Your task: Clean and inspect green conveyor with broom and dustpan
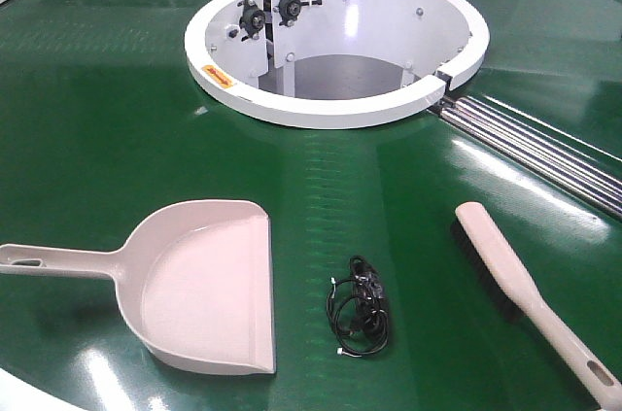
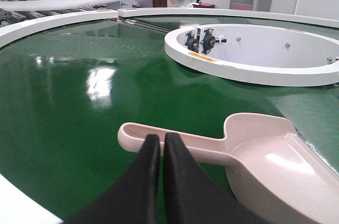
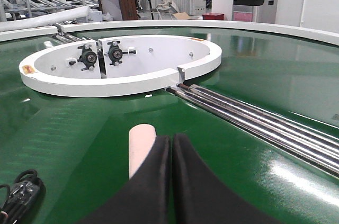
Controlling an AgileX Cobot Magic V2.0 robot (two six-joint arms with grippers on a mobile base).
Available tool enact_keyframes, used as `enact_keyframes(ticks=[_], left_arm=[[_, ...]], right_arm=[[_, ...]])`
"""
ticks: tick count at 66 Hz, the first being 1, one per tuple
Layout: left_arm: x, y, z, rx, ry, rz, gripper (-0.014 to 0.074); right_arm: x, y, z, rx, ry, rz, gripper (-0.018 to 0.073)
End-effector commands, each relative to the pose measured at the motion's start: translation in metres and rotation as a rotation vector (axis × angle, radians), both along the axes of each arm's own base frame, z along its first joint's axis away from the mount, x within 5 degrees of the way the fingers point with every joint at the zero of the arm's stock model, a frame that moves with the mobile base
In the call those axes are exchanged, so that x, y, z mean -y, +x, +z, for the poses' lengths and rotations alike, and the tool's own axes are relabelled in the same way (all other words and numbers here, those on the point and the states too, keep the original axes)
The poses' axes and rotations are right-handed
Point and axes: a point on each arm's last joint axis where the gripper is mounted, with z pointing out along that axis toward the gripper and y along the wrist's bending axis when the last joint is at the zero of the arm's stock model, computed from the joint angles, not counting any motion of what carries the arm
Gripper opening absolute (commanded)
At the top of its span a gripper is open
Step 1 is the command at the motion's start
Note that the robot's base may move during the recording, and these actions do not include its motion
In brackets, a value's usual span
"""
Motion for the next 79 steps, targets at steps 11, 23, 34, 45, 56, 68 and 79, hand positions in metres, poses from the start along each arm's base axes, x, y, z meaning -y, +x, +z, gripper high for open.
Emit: enact_keyframes(ticks=[11,23,34,45,56,68,79], left_arm=[[0.000,0.000,0.009,0.159,-0.010,0.005,-0.0006],[-0.002,-0.009,0.046,0.479,-0.020,0.014,-0.0006],[-0.001,-0.007,0.093,0.321,0.041,0.010,-0.0006],[0.001,0.018,0.131,0.020,0.062,-0.007,-0.0006],[0.003,0.047,0.136,-0.257,0.063,-0.024,-0.0006],[0.004,0.066,0.127,-0.336,0.064,-0.026,-0.0006],[0.004,0.077,0.120,-0.396,0.021,-0.015,0.0005]], right_arm=[[0.000,0.000,0.001,0.067,-0.004,0.004,-0.0009],[0.000,0.000,0.001,0.067,-0.004,0.004,-0.0009],[0.000,0.000,0.001,0.067,-0.004,0.004,-0.0009],[0.000,0.000,0.001,0.067,-0.004,0.004,-0.0009],[0.000,0.000,0.001,0.067,-0.004,0.004,-0.0009],[0.000,0.000,0.001,0.067,-0.004,0.004,-0.0009],[0.000,0.000,0.001,0.067,-0.004,0.004,-0.0009]])
